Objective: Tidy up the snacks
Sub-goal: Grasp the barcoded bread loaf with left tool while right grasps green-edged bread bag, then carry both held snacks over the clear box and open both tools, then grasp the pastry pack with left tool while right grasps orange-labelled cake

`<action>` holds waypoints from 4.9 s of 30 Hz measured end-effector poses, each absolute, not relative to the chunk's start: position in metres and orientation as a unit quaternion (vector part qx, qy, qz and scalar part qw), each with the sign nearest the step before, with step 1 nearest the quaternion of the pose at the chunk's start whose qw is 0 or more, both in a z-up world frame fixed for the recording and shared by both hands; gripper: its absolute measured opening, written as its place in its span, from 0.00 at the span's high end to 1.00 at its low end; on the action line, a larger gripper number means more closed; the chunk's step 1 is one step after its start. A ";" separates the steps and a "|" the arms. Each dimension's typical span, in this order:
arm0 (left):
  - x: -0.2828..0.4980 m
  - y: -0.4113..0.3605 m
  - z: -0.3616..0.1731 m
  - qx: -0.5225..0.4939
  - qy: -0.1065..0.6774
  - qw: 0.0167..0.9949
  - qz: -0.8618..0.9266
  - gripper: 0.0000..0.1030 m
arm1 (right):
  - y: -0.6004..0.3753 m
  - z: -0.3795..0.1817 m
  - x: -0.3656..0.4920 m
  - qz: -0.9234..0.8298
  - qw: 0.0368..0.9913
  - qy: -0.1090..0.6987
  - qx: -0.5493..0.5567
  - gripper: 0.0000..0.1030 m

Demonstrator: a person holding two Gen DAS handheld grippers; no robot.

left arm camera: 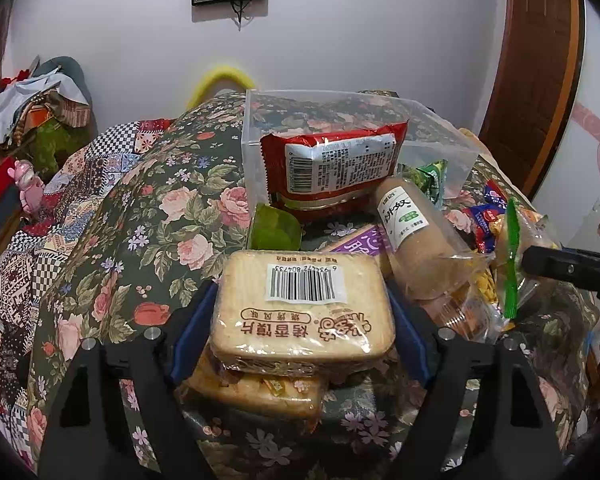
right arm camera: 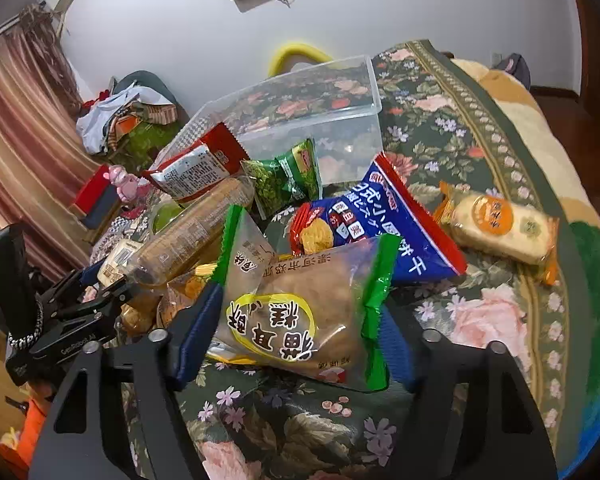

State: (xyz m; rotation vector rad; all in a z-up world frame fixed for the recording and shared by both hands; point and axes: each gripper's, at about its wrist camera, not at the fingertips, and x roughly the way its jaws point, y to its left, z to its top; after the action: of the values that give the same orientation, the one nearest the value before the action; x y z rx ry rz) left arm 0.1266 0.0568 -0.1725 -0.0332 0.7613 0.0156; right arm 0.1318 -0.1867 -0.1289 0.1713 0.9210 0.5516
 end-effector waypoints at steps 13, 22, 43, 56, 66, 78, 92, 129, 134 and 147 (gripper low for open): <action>0.112 0.056 -0.144 -0.014 0.341 0.940 0.011 0.27 | -0.188 -0.104 0.123 0.259 0.879 0.397 0.056 0.48; 0.112 0.058 -0.112 -0.017 0.304 0.953 0.005 0.27 | -0.187 -0.077 0.128 0.258 0.897 0.357 0.047 0.48; 0.206 0.064 -0.065 -0.019 0.274 0.962 0.002 0.27 | -0.164 -0.042 0.183 0.250 0.926 0.282 0.023 0.48; 0.288 0.067 -0.089 -0.030 0.338 0.941 0.001 0.27 | -0.137 -0.073 0.245 0.244 0.907 0.344 -0.010 0.48; 0.321 0.069 -0.121 -0.015 0.396 0.918 -0.001 0.27 | -0.118 -0.101 0.268 0.252 0.880 0.398 -0.064 0.48; 0.326 0.063 -0.140 -0.007 0.426 0.905 -0.004 0.26 | -0.118 -0.112 0.269 0.252 0.869 0.419 -0.076 0.41; 0.278 0.064 -0.082 -0.002 0.372 0.928 -0.015 0.25 | -0.162 -0.068 0.239 0.237 0.897 0.367 -0.067 0.27; 0.131 0.089 -0.191 -0.049 0.484 0.873 -0.016 0.20 | -0.261 -0.163 0.197 0.182 0.859 0.477 -0.031 0.37; 0.131 0.087 -0.201 -0.047 0.485 0.873 -0.014 0.17 | -0.258 -0.167 0.183 0.183 0.847 0.495 -0.054 0.43; 0.128 0.086 -0.198 -0.043 0.459 0.887 0.010 0.28 | -0.255 -0.165 0.173 0.179 0.858 0.477 -0.064 0.68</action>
State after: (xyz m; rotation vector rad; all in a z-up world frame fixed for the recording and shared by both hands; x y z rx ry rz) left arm 0.1276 0.0857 -0.1977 -0.0890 0.9542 0.0217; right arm 0.1727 -0.2550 -0.1651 -0.1334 1.0009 0.3749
